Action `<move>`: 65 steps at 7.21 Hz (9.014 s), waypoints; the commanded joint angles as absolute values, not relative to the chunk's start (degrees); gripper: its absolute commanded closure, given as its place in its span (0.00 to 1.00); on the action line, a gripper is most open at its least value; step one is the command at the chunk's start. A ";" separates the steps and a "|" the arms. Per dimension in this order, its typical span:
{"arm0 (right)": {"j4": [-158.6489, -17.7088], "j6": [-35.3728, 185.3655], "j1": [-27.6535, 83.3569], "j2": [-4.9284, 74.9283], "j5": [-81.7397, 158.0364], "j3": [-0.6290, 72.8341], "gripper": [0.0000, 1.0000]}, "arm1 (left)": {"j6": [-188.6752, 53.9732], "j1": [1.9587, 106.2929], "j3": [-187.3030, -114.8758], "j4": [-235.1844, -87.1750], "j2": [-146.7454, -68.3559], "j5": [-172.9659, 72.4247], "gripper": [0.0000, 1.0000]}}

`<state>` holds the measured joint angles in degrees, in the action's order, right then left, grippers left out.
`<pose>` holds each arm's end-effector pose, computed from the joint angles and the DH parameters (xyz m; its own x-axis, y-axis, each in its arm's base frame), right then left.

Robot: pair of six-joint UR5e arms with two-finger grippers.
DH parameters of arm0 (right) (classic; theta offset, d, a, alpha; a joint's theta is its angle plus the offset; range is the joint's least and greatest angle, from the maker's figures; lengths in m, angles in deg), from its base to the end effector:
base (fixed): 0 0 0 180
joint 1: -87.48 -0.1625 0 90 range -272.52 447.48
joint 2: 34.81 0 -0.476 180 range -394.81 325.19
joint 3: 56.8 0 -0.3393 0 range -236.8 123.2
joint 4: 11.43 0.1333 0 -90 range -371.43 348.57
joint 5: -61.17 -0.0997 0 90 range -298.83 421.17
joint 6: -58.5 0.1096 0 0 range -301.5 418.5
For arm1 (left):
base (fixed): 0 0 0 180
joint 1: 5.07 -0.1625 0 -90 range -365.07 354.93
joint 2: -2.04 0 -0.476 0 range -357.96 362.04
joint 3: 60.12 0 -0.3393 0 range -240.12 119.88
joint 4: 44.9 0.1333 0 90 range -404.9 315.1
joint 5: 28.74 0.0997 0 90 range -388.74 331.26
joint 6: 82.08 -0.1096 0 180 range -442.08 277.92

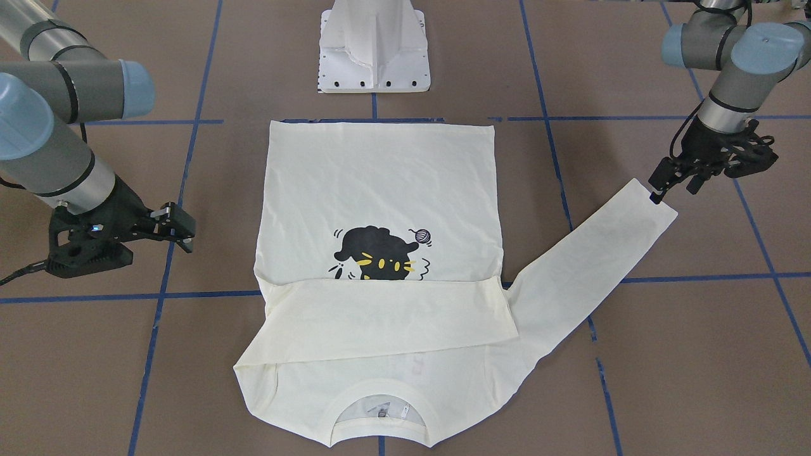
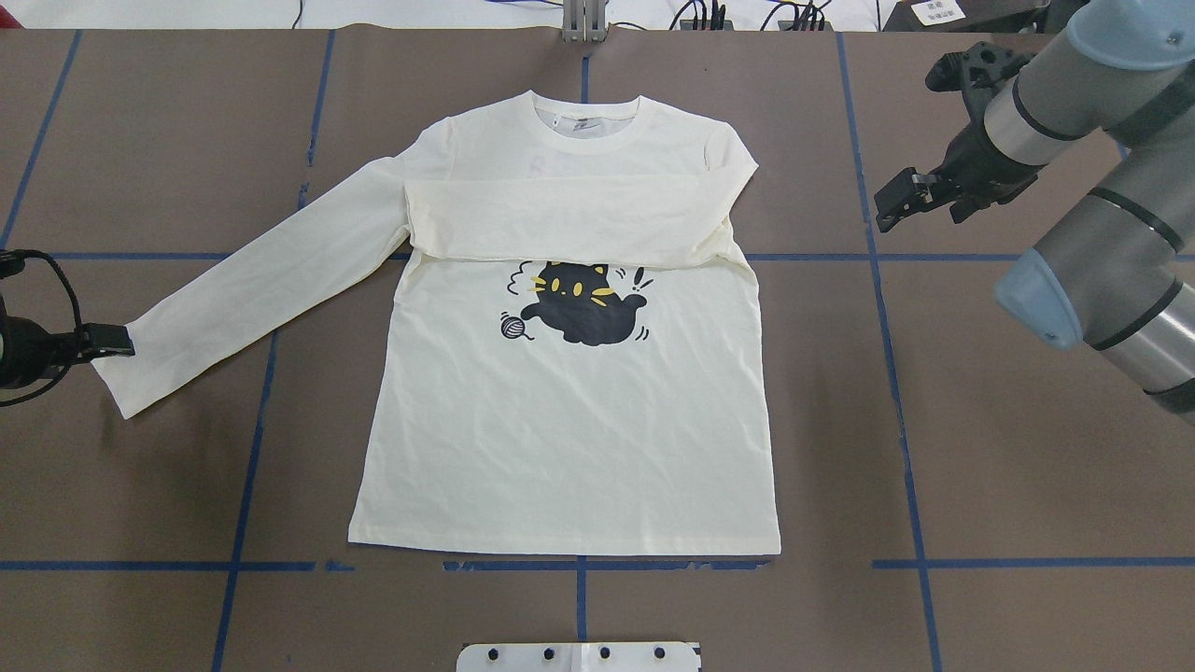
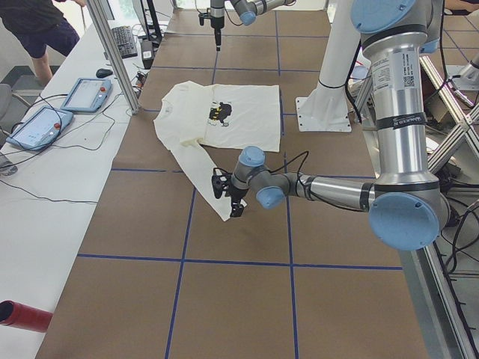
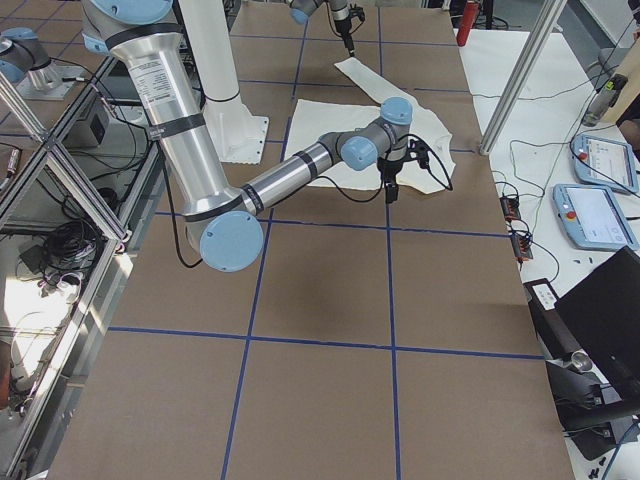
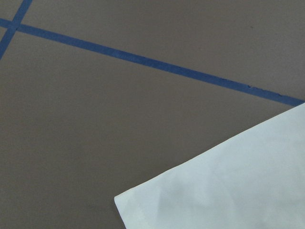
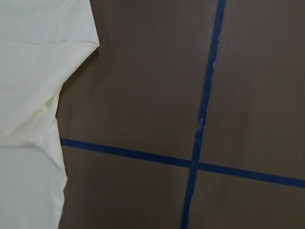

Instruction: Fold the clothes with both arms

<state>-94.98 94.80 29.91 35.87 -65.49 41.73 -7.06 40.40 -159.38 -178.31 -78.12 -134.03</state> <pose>-0.2588 -0.5339 0.4696 0.6625 -0.1628 0.7311 0.0630 0.9848 0.1622 0.2081 -0.3605 0.6447 0.6421 -0.2972 -0.7067 0.4099 0.9121 -0.0111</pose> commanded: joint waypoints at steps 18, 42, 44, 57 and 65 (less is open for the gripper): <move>-95.46 93.74 28.86 39.44 -67.23 45.23 0.00 | -4.12 37.38 -160.48 -177.36 -79.16 -132.89 1.00; -94.31 94.00 24.46 51.33 -66.71 48.49 0.00 | 8.36 29.03 -113.73 -177.97 -155.72 -126.65 0.00; -94.31 94.09 24.55 50.72 -66.80 48.57 0.00 | 4.70 29.38 -114.00 -177.53 -155.20 -126.82 0.00; -100.21 98.13 36.58 23.24 -55.48 37.28 0.00 | -15.23 43.94 -142.12 -163.07 -132.14 -144.82 0.00; -93.87 97.61 43.97 1.05 -45.55 3.41 0.00 | -29.70 52.06 -162.16 -149.23 -120.30 -147.65 0.00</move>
